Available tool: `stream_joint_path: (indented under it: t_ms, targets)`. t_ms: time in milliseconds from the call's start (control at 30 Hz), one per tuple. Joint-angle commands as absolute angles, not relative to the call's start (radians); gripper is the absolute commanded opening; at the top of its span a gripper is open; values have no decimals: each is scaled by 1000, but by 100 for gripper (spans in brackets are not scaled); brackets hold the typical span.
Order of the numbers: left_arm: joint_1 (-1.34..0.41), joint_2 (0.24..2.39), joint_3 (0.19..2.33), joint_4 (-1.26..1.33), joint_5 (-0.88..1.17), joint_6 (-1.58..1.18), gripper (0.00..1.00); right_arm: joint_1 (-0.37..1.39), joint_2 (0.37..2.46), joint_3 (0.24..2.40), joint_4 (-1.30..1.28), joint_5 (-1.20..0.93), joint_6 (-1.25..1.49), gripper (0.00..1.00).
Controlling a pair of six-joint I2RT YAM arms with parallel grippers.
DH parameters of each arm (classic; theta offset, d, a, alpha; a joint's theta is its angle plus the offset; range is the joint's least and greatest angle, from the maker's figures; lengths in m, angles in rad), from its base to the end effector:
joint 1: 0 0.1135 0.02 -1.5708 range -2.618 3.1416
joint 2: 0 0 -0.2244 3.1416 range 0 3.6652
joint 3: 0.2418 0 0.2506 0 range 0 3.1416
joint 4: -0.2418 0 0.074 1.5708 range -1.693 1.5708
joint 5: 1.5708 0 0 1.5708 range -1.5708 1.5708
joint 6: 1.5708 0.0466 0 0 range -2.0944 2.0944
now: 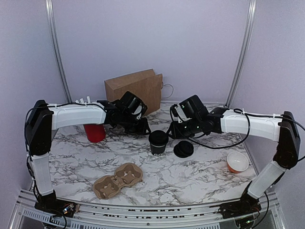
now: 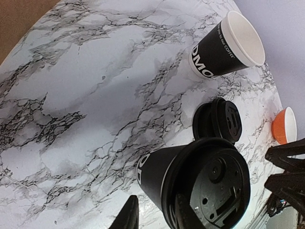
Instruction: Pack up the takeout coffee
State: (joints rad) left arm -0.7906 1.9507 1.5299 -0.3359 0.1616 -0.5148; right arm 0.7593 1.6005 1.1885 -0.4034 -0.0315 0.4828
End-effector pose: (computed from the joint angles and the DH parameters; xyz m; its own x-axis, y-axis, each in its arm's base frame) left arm 0.3021 -0.3159 0.1949 -0.8062 0.1238 -0.5785 0.4445 0.7721 -0.4541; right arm 0.2574 0.2464 0.2076 -0.7944 -0.1142 -0.5966 -0.3781 0.8616 0.3386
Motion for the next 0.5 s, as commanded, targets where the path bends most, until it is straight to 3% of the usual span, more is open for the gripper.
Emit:
stream_joint_path:
  t_ms: [0,467]
  targets:
    - [-775,1894,1510,-378,140,-509,26,744,1566,1164,-350,-32,514,27]
    - [-785,1845,1438,-347,222,-559,26,715,1594,1122,-277,-95,550,22]
